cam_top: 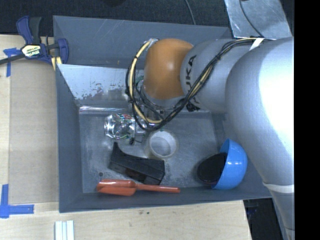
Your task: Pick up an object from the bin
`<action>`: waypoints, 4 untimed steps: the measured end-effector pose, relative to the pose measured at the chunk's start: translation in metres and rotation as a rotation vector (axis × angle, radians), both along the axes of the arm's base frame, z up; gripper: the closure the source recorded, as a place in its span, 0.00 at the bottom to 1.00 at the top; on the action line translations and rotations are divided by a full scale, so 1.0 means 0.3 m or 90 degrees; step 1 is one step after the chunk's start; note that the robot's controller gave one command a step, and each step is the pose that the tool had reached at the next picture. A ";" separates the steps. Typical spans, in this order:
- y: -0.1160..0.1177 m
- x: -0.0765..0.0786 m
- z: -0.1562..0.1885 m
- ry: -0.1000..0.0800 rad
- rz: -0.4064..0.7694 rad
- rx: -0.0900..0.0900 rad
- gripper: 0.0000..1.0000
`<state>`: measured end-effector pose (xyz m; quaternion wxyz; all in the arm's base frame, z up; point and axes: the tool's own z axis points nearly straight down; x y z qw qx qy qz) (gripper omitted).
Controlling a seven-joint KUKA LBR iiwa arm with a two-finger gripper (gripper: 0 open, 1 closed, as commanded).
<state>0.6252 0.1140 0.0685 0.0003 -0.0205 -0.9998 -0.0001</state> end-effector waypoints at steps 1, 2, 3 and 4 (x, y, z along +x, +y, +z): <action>0.004 -0.011 0.008 -0.006 -0.044 0.002 0.00; 0.013 -0.105 0.106 -0.003 0.002 0.001 0.00; 0.012 -0.102 0.005 -0.002 -0.072 0.002 0.00; -0.012 -0.248 0.006 -0.006 -0.059 0.002 1.00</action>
Offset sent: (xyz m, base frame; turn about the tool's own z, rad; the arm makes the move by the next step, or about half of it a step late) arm -0.0322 0.0046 0.0315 -0.0053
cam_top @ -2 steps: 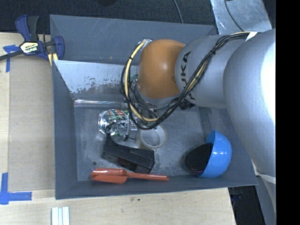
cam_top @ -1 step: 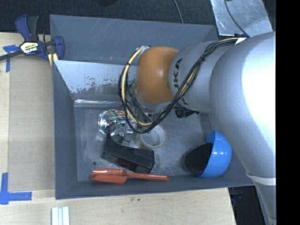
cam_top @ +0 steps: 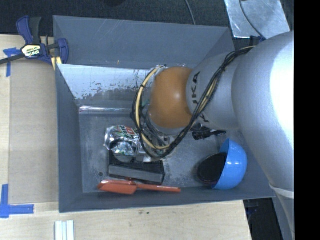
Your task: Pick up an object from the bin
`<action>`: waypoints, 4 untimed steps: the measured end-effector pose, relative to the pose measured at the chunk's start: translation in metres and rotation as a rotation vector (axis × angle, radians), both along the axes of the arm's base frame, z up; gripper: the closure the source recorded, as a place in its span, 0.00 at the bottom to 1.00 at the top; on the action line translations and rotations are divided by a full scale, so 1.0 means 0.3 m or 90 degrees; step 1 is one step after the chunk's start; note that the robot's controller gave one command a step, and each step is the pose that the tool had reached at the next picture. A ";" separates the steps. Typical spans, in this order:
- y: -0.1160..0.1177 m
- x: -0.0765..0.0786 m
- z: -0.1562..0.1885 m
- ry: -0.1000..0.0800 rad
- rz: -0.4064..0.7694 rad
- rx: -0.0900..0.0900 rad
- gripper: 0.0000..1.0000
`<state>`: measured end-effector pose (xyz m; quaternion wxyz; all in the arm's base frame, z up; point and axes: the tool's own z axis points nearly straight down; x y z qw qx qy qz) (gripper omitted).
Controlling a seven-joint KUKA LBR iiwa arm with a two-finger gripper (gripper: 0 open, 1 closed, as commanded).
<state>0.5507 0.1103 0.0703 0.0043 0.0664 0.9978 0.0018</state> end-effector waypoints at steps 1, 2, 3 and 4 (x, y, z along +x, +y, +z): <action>0.000 0.000 0.000 0.000 0.000 0.000 1.00; 0.000 0.000 0.037 -0.001 -0.001 0.000 1.00; -0.002 -0.001 0.107 0.000 -0.001 0.000 1.00; -0.003 0.003 0.157 -0.003 -0.002 0.001 1.00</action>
Offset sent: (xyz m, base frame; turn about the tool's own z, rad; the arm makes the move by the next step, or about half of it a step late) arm 0.0000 0.0000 0.0234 0.0004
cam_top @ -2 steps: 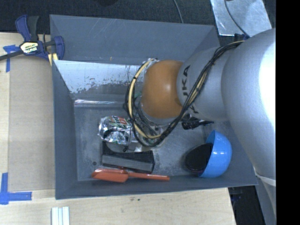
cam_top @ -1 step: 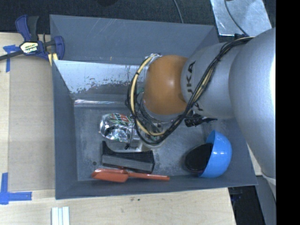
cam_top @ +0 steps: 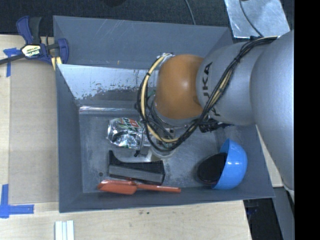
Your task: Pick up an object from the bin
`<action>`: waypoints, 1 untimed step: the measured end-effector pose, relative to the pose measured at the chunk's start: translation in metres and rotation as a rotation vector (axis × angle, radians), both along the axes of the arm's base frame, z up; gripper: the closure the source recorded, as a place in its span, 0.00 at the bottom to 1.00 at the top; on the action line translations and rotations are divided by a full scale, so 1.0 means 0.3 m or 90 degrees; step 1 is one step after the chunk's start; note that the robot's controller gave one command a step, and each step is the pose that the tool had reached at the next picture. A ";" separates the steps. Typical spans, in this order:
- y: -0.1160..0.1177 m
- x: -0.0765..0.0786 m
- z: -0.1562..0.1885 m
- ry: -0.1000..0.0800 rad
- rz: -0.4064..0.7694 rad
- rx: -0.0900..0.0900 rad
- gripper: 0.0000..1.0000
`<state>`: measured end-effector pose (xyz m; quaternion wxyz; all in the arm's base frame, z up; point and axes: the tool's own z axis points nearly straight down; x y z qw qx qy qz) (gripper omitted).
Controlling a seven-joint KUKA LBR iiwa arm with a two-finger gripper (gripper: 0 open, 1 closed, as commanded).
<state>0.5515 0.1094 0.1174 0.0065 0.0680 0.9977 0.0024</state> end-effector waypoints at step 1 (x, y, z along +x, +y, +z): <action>-0.001 -0.003 0.069 0.001 0.000 0.000 1.00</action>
Offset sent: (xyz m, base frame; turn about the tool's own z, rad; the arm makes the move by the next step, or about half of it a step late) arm -0.0010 -0.0003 0.0392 0.0005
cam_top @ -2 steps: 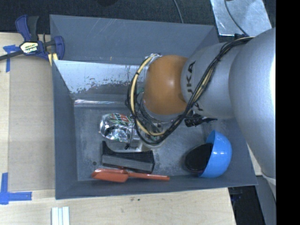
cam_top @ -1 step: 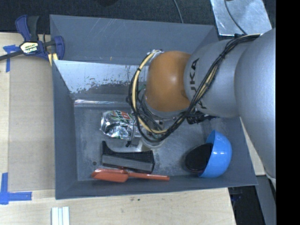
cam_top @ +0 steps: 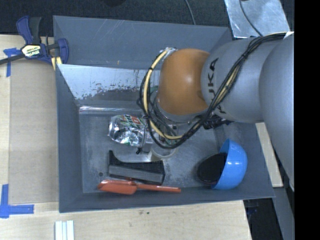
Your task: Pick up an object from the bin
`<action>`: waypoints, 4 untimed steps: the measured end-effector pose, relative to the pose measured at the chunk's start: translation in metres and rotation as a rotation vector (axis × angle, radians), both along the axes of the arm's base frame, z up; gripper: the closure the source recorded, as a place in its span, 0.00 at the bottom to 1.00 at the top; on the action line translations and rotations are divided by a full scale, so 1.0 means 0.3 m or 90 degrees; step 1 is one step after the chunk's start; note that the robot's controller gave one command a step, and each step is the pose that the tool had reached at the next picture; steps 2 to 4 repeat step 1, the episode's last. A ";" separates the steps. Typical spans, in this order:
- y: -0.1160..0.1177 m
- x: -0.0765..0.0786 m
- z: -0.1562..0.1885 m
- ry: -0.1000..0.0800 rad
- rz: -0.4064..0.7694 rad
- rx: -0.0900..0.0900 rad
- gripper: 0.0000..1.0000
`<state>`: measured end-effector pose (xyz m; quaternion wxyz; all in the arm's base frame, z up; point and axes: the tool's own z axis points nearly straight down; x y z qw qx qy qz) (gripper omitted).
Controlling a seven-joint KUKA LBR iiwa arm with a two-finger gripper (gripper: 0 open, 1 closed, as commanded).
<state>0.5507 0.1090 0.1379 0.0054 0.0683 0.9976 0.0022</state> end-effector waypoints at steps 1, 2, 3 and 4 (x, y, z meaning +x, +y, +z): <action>-0.001 0.003 0.051 -0.002 -0.001 0.000 1.00; -0.001 0.003 0.051 -0.002 -0.001 0.000 1.00; -0.001 0.003 0.051 -0.002 -0.001 0.000 1.00; -0.001 0.003 0.051 -0.002 -0.001 0.000 1.00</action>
Offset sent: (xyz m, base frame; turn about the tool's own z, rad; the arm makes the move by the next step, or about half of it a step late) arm 0.0009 -0.0001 0.0140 0.0007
